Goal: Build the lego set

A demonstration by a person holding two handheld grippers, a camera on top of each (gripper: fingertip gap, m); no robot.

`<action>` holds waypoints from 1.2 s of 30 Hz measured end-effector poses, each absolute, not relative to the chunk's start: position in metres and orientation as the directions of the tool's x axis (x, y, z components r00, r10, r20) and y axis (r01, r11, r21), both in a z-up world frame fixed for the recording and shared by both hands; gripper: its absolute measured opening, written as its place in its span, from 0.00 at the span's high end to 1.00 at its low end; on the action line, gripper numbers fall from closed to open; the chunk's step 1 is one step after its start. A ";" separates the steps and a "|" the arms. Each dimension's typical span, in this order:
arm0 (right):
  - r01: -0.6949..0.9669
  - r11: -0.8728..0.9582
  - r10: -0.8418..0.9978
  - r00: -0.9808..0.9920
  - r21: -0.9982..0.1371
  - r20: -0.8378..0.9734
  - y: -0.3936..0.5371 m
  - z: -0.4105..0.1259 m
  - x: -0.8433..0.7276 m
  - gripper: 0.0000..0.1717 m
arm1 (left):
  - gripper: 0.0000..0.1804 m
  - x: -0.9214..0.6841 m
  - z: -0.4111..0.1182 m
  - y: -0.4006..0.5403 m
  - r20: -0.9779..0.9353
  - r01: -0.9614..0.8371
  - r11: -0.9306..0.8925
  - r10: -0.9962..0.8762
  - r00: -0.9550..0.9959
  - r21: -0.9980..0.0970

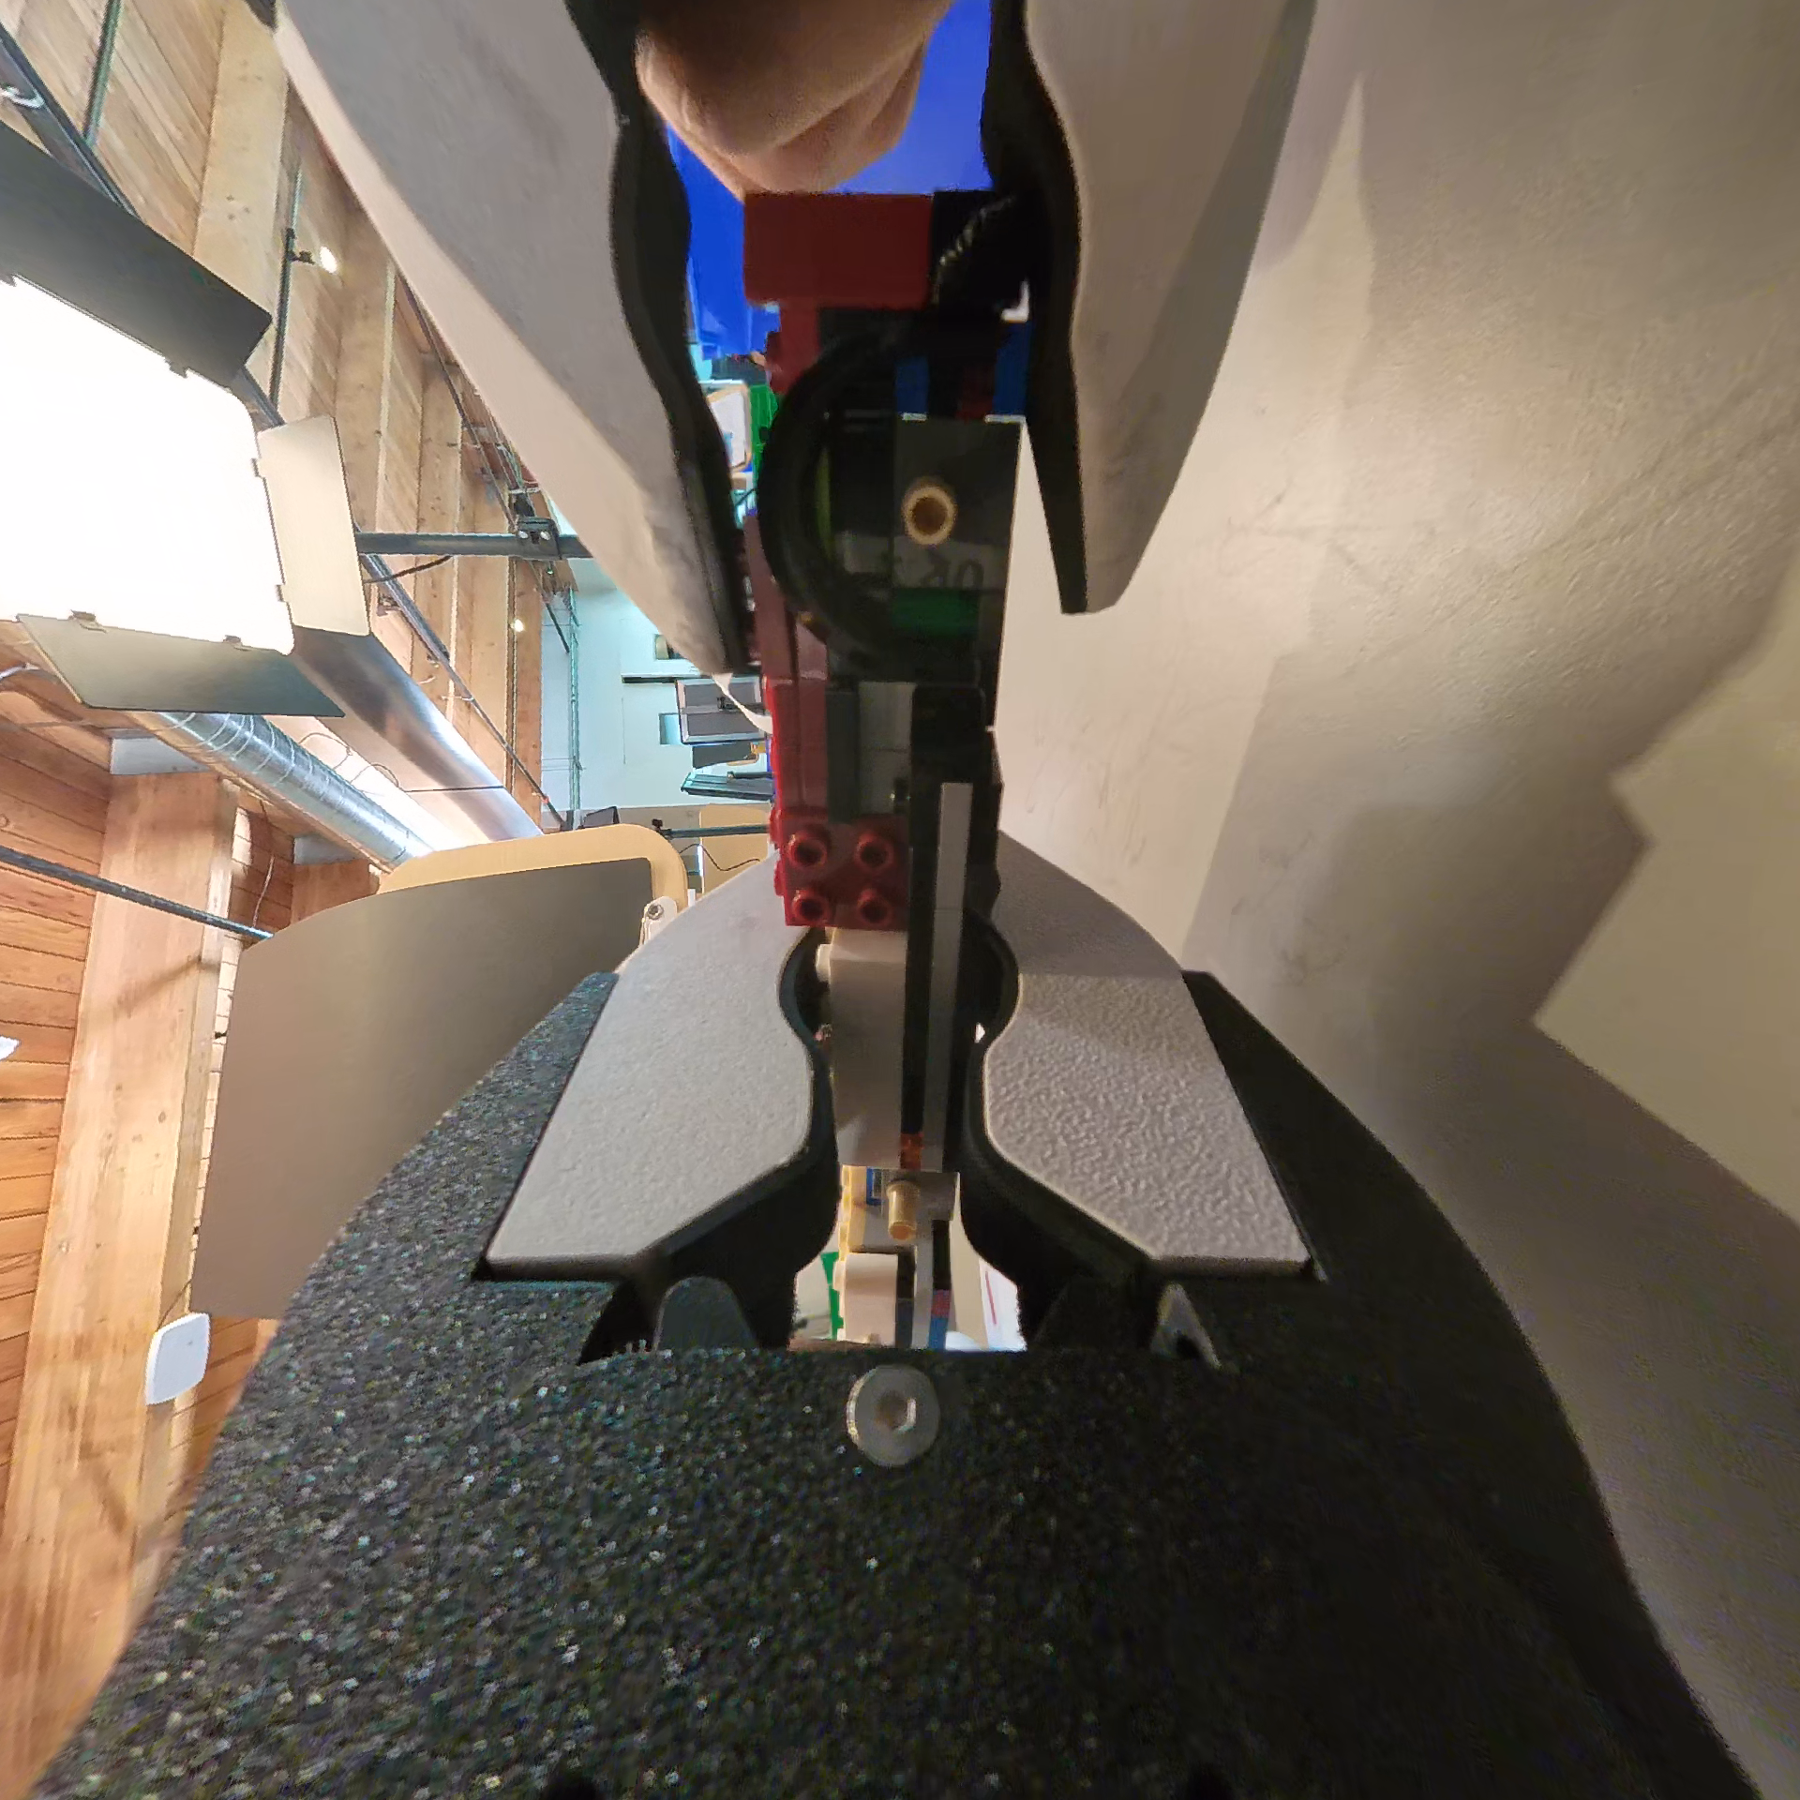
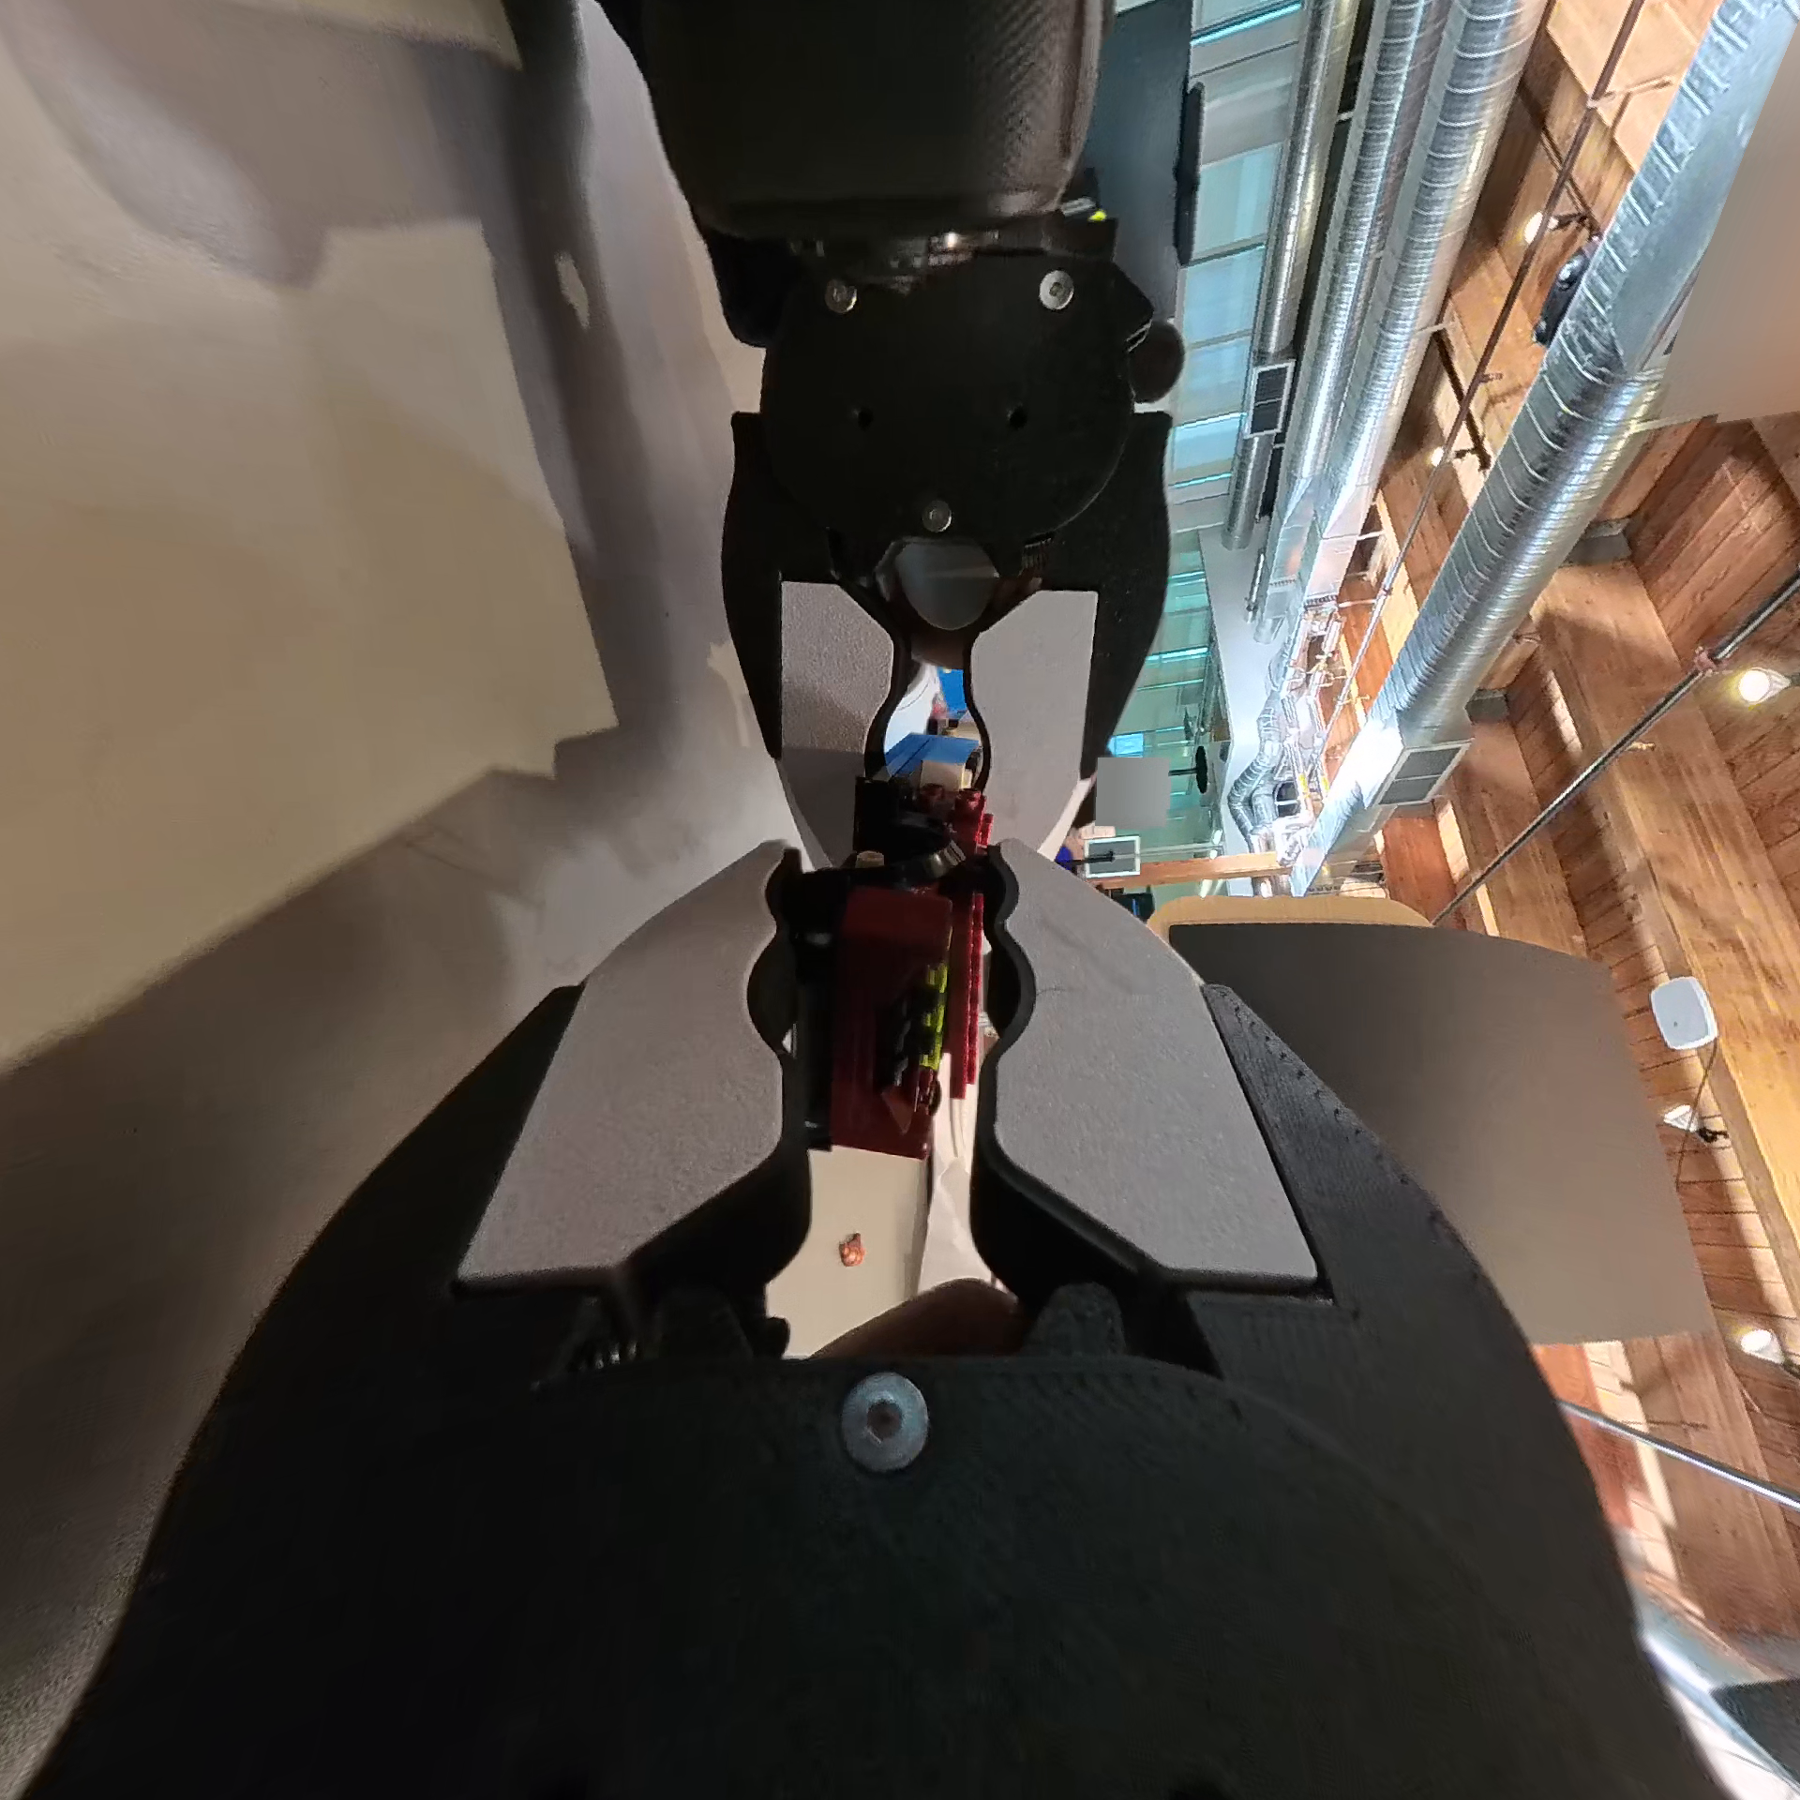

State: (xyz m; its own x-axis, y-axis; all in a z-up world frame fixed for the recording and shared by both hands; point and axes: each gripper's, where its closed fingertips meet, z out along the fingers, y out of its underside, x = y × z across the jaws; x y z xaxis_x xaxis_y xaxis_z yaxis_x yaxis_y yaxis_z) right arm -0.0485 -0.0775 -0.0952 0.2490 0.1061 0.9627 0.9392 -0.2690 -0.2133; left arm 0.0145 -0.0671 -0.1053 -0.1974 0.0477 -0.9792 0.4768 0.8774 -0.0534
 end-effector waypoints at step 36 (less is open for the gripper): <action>0.956 -0.289 0.200 0.121 -0.060 0.972 -0.086 -0.095 -0.046 0.78 | 0.86 0.012 -0.102 -0.071 -0.980 0.491 0.869 0.042 -0.194 -0.060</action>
